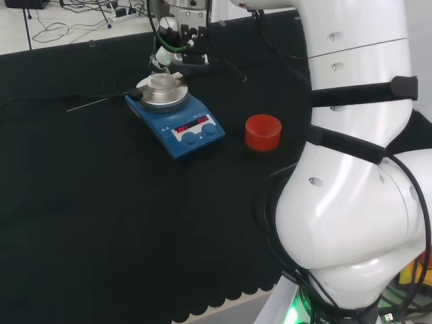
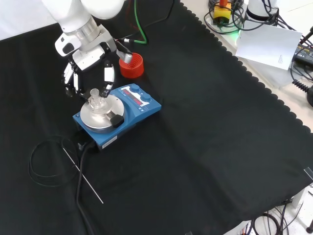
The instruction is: Place the round-bottom flask on the heater.
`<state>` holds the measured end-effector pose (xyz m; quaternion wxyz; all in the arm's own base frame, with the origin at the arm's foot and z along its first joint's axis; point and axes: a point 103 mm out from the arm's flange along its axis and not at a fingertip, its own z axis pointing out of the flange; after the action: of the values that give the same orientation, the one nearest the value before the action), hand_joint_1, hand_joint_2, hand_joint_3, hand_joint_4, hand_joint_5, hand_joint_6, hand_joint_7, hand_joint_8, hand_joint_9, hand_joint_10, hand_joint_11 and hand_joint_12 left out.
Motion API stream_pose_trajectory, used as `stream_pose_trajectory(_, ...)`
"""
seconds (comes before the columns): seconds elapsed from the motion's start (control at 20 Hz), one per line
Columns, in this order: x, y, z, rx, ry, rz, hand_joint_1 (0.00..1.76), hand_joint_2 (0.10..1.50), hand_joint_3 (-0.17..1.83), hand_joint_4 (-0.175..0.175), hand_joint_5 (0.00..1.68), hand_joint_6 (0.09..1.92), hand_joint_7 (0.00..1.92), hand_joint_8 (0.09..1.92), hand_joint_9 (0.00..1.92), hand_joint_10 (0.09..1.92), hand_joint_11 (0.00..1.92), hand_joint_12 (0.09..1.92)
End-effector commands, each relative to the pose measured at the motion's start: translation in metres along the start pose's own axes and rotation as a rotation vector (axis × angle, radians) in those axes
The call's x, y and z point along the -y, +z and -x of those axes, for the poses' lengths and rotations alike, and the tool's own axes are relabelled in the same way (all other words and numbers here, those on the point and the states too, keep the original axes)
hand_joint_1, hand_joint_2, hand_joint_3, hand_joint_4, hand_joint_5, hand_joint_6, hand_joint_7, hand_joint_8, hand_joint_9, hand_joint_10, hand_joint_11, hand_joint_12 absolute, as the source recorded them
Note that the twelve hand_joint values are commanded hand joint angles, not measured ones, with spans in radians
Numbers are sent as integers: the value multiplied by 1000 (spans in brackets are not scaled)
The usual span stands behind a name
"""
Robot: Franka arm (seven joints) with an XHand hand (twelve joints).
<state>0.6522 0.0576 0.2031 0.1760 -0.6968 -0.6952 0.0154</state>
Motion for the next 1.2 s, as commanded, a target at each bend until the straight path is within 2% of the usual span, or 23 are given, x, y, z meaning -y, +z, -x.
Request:
stream_pose_trajectory(0.05, 0, 1, 3, -2, 7, -1, 1115, 662, 761, 89, 1158, 923, 447, 692, 679, 580, 482, 1296)
stream_pose_trajectory(0.3, -2, 2, 6, -28, 2, -16, 1115, 661, 762, 89, 1158, 924, 446, 693, 679, 581, 482, 1297)
stream_pose_trajectory(0.4, -3, 2, 7, -29, -4, -28, 1105, 711, 687, 89, 1129, 936, 423, 703, 663, 593, 477, 1301)
stream_pose_trajectory(0.45, -3, 3, 7, -30, -6, -33, 1098, 739, 635, 99, 1120, 927, 410, 710, 652, 603, 473, 1305)
stream_pose_trajectory(0.55, -3, 3, 7, -37, -27, -53, 1074, 818, 486, 145, 1096, 907, 369, 724, 614, 630, 444, 1319)
stream_pose_trajectory(0.65, -2, 3, 7, -40, -40, -63, 1021, 730, 543, 23, 932, 860, 311, 717, 547, 655, 380, 1341)
stream_pose_trajectory(0.7, -2, 3, 7, -36, -44, -66, 1008, 674, 611, -11, 863, 851, 286, 714, 518, 666, 348, 1352)
stream_pose_trajectory(0.75, 0, 3, 7, -34, -47, -69, 998, 629, 667, -28, 810, 846, 265, 712, 494, 674, 319, 1361)
stream_pose_trajectory(0.85, 2, 1, 7, -30, -49, -68, 990, 584, 719, -38, 753, 839, 239, 709, 465, 682, 281, 1366)
stream_pose_trajectory(1.2, 25, -8, 11, -22, -46, -30, 981, 549, 735, -35, 708, 821, 212, 702, 435, 683, 227, 1373)
